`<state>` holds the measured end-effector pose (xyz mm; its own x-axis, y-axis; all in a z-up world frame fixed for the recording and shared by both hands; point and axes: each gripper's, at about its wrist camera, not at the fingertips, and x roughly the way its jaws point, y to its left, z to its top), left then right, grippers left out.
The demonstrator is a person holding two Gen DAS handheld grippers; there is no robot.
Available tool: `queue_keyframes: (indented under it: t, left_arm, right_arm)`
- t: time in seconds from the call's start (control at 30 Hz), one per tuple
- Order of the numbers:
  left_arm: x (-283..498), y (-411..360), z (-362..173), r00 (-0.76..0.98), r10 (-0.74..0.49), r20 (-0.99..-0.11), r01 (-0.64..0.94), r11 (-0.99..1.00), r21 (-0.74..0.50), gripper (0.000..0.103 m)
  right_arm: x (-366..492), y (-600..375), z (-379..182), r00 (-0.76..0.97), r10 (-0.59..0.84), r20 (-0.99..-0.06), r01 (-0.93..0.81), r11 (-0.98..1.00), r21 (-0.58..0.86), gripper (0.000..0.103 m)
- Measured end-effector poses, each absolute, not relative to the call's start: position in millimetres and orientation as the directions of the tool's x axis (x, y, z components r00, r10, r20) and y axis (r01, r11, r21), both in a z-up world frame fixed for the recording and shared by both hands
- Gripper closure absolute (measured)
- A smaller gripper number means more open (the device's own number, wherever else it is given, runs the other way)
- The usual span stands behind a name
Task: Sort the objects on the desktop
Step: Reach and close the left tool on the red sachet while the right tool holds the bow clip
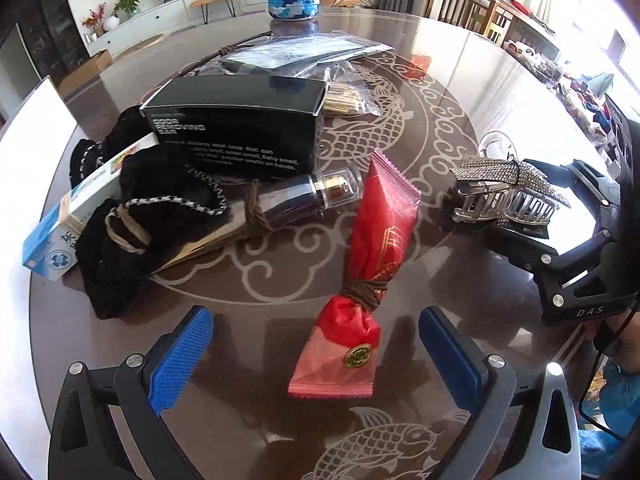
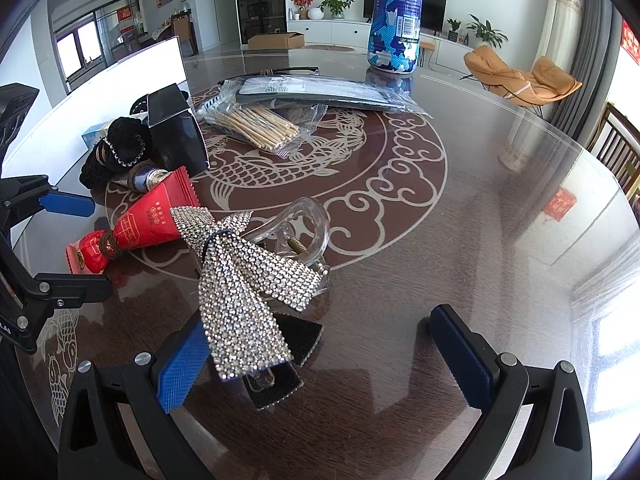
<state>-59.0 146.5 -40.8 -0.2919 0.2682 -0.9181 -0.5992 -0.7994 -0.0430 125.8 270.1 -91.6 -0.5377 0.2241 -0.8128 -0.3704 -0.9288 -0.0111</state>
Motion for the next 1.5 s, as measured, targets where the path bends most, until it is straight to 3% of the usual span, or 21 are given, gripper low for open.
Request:
queue_keyframes:
  t: [0.23, 0.8, 1.5]
  left_arm:
    - [-61.3, 162.8, -44.3, -0.304, 0.259, -0.917, -0.63, -0.776, -0.01, 0.0]
    - [-45.3, 166.0, -32.2, -0.33, 0.305, -0.893, -0.661, -0.751, -0.012, 0.075]
    - [-38.2, 148.9, -34.4, -0.332, 0.334, -0.882, -0.594, -0.801, -0.079, 0.078]
  right_arm:
    - [125.6, 270.1, -91.7, -0.538, 0.224, -0.813, -0.37, -0.929, -0.011, 0.0]
    - [125.5, 270.1, -91.8, -0.538, 0.224, -0.813, -0.37, -0.929, -0.011, 0.0]
    - [125.8, 269.9, -91.6, -0.537, 0.225, -0.813, -0.372, -0.928, -0.012, 0.0]
